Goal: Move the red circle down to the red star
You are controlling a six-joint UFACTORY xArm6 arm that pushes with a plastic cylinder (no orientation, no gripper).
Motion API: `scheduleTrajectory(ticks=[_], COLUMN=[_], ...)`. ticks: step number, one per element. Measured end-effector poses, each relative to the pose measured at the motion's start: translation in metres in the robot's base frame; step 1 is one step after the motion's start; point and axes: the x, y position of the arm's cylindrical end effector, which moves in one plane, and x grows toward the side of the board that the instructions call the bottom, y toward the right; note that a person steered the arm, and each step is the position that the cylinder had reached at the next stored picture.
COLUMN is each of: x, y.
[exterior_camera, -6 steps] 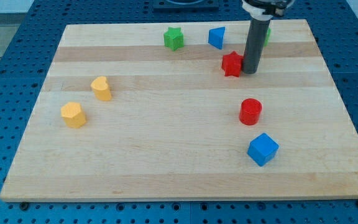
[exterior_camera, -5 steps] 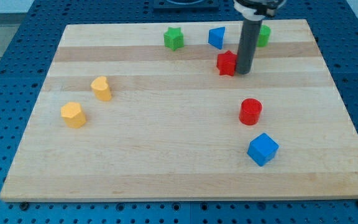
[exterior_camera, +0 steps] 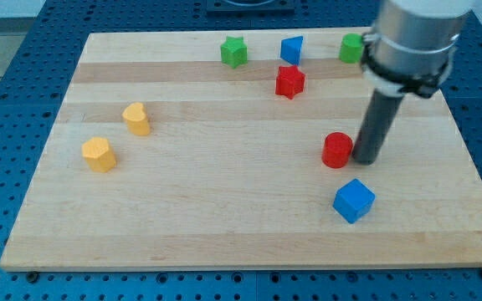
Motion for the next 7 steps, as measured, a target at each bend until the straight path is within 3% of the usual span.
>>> scheduleTrajectory(ticks=[1,2,7], x=[-0.005,-0.026,-0.04], y=[-0.042,-0.048,-0.039])
